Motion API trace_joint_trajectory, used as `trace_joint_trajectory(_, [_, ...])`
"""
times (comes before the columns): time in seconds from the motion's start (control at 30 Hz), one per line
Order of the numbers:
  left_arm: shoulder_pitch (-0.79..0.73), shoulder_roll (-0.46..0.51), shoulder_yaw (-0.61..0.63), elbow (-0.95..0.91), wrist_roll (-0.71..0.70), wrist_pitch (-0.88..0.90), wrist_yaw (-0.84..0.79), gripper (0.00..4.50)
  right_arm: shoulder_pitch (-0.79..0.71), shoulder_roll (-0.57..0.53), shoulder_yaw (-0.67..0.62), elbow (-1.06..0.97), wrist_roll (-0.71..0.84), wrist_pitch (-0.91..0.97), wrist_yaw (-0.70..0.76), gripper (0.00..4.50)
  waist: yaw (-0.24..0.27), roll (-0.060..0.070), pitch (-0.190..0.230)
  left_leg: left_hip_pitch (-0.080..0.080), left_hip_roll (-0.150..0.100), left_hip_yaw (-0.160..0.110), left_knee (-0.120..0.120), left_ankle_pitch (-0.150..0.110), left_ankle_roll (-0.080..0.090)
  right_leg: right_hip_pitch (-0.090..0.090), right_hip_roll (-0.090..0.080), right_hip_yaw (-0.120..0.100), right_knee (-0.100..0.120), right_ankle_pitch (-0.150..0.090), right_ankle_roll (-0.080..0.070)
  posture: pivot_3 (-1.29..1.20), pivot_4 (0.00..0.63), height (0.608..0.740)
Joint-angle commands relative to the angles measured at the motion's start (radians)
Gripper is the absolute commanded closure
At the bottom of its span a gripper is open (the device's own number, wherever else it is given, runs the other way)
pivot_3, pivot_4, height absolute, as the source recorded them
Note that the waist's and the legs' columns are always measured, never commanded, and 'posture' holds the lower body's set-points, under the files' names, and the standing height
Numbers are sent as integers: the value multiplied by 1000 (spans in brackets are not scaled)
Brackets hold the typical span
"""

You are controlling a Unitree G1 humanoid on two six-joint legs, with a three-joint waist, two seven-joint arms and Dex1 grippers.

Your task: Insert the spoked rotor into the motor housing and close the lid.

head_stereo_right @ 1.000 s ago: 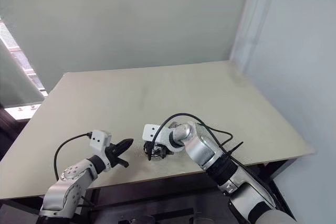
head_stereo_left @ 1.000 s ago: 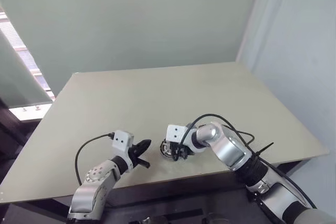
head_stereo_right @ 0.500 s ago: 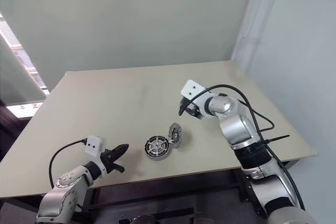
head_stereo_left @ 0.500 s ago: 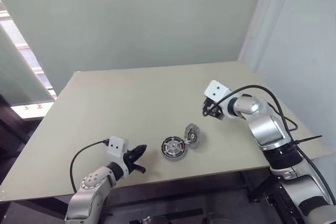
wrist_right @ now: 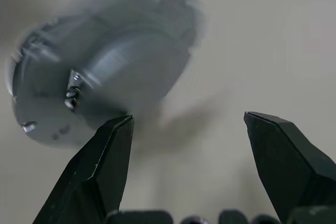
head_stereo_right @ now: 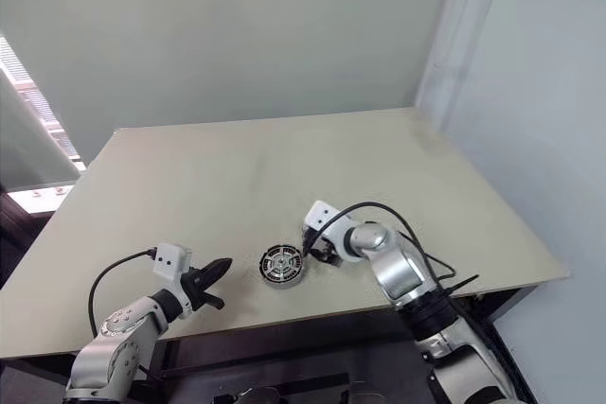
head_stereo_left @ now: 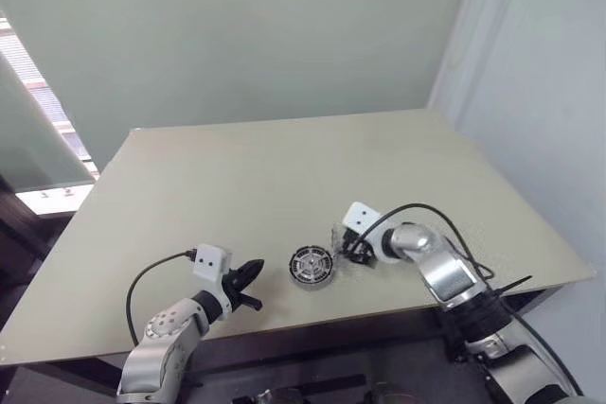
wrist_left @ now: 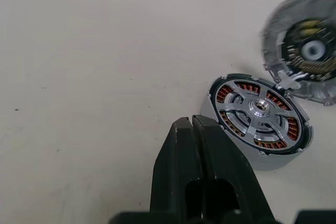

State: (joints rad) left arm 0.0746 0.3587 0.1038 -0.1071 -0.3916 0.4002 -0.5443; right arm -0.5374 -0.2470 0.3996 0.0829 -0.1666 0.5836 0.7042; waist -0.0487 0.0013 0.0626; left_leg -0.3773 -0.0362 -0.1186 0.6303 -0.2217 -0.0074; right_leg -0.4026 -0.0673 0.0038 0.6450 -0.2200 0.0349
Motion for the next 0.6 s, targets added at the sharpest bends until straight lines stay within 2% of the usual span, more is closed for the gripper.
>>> trace_joint_trajectory(0.03, [-18, 13, 22, -22, -2, -15, -2, 4500, -17, 60, -10, -7, 26, -15, -40, 824, 0, 0, 0, 0, 0, 0, 0, 0, 0, 0, 0, 0, 0, 0, 0, 0, 0, 740])
trace_joint_trajectory(0.2, [-22, 14, 21, -29, -1, -14, 1, 4500, -32, 136, -11, 76, 49, -61, -64, 824, 0, 0, 0, 1, 0, 0, 0, 0, 0, 0, 0, 0, 1, 0, 0, 0, 0, 740])
trace_joint_trajectory(0.33, [-12, 14, 22, -41, 0, -15, 5, 4500, -33, 150, -32, 127, 89, -106, -36, 824, 0, 0, 0, 1, 0, 0, 0, 0, 0, 0, 0, 0, 1, 0, 0, 0, 0, 740])
trace_joint_trajectory(0.6, [-2, 9, 19, -41, 2, -22, 9, 4500, 9, 213, -245, 164, 415, -167, 145, 824, 0, 0, 0, 1, 0, -1, 0, 0, 0, 0, 1, 0, 2, 0, 0, 0, 0, 740])
